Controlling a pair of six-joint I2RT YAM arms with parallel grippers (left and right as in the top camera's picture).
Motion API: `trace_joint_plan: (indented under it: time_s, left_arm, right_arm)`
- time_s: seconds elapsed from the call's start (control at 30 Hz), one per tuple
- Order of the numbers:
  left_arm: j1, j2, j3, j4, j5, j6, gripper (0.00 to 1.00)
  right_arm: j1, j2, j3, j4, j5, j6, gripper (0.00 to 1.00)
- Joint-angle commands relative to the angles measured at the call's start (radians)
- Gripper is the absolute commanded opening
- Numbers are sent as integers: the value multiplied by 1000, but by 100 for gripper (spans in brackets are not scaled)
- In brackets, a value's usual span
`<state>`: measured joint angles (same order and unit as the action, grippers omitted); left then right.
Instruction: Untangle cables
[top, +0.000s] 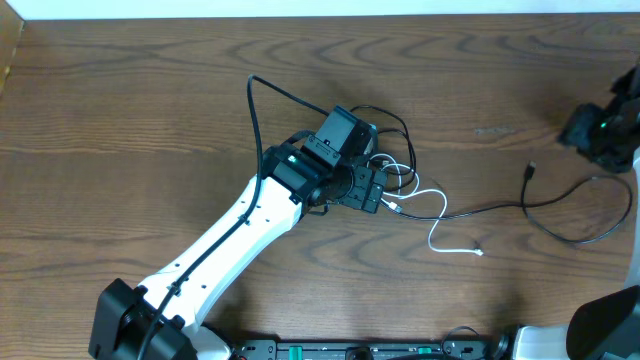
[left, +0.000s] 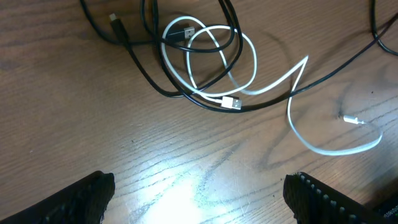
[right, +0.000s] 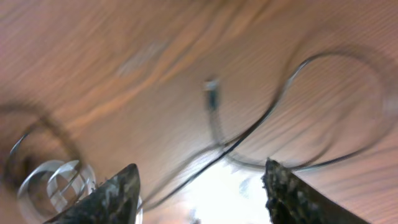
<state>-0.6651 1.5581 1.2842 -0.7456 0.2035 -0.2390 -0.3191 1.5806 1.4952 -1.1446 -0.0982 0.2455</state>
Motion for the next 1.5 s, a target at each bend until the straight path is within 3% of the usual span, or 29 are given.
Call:
trace_joint_plan:
  time_s: [0.0,0.27,0.57,1.0,1.1,1.3,1.47]
  left_arm:
    - [-1,8,-4,-8,-14,-5,92]
    - [-1,8,-4,-10,-14,-5,92]
    - [-1,8,-4,-10,-14,-5,92]
    - [-1,8,-4,-10,-14,-5,92]
    - [-1,8,-4,-10,-14,-5,92]
    - [-1,8,-4,-10,-13,-6,92]
    - [-1,8,-4,-10,-13,-6,92]
  right_arm:
    - [29,-3,4,-63,-144,-19,67]
    - [96,-3,-99,-137,-140,-32,69]
    - [125,-3,-370,51,-121,92,61]
    - [125,-2,-604,313,44,429,60]
    - [125,-2,-645,402,54,446,60]
    - [125,-2,-661,465,54,446,51]
    - [125,-2,-661,472,53,446,33]
